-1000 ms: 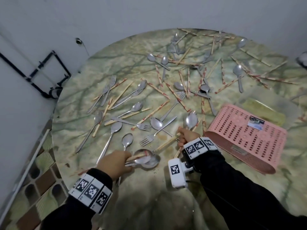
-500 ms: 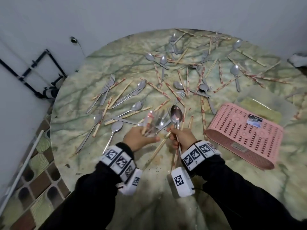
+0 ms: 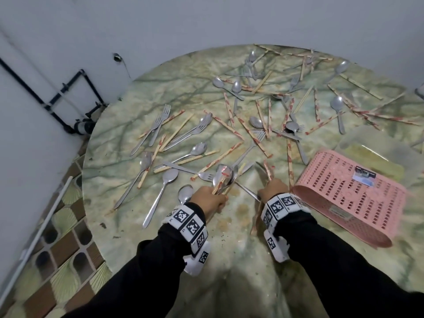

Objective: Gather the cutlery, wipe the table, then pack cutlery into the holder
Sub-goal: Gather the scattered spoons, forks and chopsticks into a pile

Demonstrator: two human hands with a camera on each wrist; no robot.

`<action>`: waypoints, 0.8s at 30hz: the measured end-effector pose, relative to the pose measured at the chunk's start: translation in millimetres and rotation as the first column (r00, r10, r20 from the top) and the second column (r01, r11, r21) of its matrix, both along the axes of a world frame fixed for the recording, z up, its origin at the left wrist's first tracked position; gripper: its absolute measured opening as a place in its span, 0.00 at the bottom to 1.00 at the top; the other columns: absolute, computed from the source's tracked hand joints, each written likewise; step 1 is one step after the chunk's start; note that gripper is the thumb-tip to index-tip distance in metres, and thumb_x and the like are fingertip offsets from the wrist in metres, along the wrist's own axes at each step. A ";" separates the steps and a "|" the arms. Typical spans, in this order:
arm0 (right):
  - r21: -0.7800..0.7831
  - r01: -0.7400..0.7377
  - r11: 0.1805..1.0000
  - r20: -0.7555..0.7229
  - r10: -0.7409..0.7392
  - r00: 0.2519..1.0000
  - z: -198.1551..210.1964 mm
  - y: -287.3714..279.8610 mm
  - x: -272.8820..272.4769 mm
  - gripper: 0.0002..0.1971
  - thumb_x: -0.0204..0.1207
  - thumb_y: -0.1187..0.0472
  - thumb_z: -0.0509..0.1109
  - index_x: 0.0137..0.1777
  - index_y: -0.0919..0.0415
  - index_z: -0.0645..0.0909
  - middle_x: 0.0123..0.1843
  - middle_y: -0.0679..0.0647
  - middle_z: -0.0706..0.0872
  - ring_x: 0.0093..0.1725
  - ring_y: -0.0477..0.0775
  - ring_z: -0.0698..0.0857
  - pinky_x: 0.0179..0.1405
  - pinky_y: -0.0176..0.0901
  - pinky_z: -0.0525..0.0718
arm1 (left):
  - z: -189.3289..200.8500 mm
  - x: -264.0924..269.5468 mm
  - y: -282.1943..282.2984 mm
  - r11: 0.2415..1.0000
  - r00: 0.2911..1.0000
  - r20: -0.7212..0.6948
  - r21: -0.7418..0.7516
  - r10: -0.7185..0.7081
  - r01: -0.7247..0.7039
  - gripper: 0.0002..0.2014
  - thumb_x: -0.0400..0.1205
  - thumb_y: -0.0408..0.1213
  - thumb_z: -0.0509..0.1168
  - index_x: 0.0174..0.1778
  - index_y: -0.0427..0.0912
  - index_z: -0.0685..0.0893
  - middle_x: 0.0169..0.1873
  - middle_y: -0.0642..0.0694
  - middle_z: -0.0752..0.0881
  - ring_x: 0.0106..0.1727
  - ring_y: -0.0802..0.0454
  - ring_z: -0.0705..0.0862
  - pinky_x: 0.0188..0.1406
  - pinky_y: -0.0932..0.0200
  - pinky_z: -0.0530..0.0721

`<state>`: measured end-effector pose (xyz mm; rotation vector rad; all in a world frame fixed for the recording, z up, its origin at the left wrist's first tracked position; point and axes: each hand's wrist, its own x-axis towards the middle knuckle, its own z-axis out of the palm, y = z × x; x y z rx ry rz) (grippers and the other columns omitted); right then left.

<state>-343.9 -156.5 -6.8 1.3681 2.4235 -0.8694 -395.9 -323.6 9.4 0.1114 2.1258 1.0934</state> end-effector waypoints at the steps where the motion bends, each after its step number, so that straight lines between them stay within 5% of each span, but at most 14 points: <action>1: 0.020 -0.045 0.999 0.018 0.045 0.999 -0.1 -1.3 -3.1 0.12 0.76 0.67 0.67 0.57 0.73 0.79 0.57 0.66 0.85 0.57 0.64 0.85 0.50 0.47 0.82 | 0.9 1.6 -0.5 0.999 1.000 0.002 0.020 0.031 -0.031 0.10 0.77 0.35 0.66 0.50 0.33 0.83 0.34 0.43 0.86 0.36 0.48 0.83 0.45 0.52 0.85; 6: -0.016 -0.092 0.996 0.029 0.092 0.995 8.4 -3.7 -7.7 0.13 0.79 0.63 0.66 0.57 0.73 0.80 0.58 0.65 0.85 0.59 0.63 0.84 0.48 0.44 0.78 | 12.2 3.9 -14.1 0.976 0.984 -0.053 0.148 0.170 -0.161 0.07 0.79 0.36 0.65 0.45 0.36 0.83 0.32 0.46 0.82 0.34 0.53 0.81 0.33 0.65 0.82; 9: -0.071 -0.012 0.997 -0.116 0.003 0.993 19.1 -5.1 -8.3 0.14 0.81 0.64 0.60 0.62 0.71 0.73 0.60 0.66 0.82 0.60 0.65 0.81 0.49 0.47 0.76 | 20.2 -2.5 -32.4 0.948 0.959 -0.087 0.195 0.271 -0.251 0.06 0.80 0.39 0.63 0.41 0.41 0.81 0.33 0.46 0.82 0.35 0.51 0.80 0.32 0.64 0.76; 11: -0.066 -0.039 0.997 -0.260 0.020 0.965 26.8 -7.9 -10.4 0.11 0.82 0.63 0.57 0.60 0.69 0.71 0.50 0.63 0.81 0.54 0.65 0.81 0.44 0.46 0.72 | 27.2 -6.5 -42.1 0.901 0.930 -0.044 0.268 0.365 -0.341 0.06 0.80 0.38 0.64 0.40 0.41 0.81 0.31 0.45 0.79 0.33 0.51 0.78 0.28 0.64 0.77; 14: -0.044 -0.217 0.975 -0.401 0.182 0.898 35.5 -17.6 -16.7 0.05 0.82 0.62 0.58 0.44 0.62 0.69 0.32 0.52 0.73 0.37 0.58 0.75 0.30 0.44 0.66 | 28.4 -12.2 -55.6 0.894 0.905 -0.133 0.265 0.404 -0.360 0.08 0.81 0.35 0.62 0.36 0.40 0.79 0.26 0.47 0.76 0.30 0.52 0.75 0.25 0.68 0.76; 16: -0.005 -0.360 0.933 -0.375 0.332 0.865 37.2 -25.0 -21.2 0.08 0.78 0.63 0.63 0.38 0.57 0.71 0.32 0.51 0.74 0.35 0.56 0.75 0.29 0.41 0.69 | 23.7 -13.6 -61.1 0.919 0.913 -0.177 0.218 0.369 -0.329 0.06 0.80 0.35 0.61 0.40 0.38 0.79 0.30 0.42 0.78 0.36 0.45 0.78 0.37 0.58 0.76; 18: 0.054 -0.512 0.857 -0.249 0.508 0.825 33.9 -31.0 -26.2 0.01 0.75 0.64 0.68 0.44 0.57 0.79 0.40 0.55 0.83 0.43 0.58 0.81 0.40 0.42 0.77 | 16.4 -12.1 -64.9 0.949 0.926 -0.210 0.122 0.312 -0.292 0.10 0.79 0.36 0.61 0.52 0.34 0.80 0.42 0.34 0.83 0.46 0.37 0.83 0.47 0.50 0.79; 21: 0.121 -0.690 0.714 -0.069 0.699 0.711 31.5 -40.3 -32.4 0.12 0.76 0.62 0.67 0.59 0.59 0.82 0.54 0.59 0.87 0.55 0.60 0.84 0.55 0.44 0.79 | 5.5 -5.4 -70.6 0.968 0.932 -0.296 -0.070 0.209 -0.240 0.14 0.78 0.35 0.66 0.58 0.35 0.79 0.45 0.40 0.84 0.44 0.44 0.83 0.47 0.56 0.80; 24: 0.179 -0.763 0.622 0.047 0.769 0.638 27.2 -45.5 -33.5 0.13 0.76 0.56 0.66 0.60 0.55 0.79 0.50 0.56 0.88 0.50 0.59 0.85 0.51 0.43 0.81 | -5.2 -0.6 -76.6 0.959 0.953 -0.280 -0.219 0.115 -0.179 0.17 0.74 0.39 0.71 0.55 0.38 0.78 0.47 0.43 0.84 0.48 0.44 0.84 0.51 0.54 0.83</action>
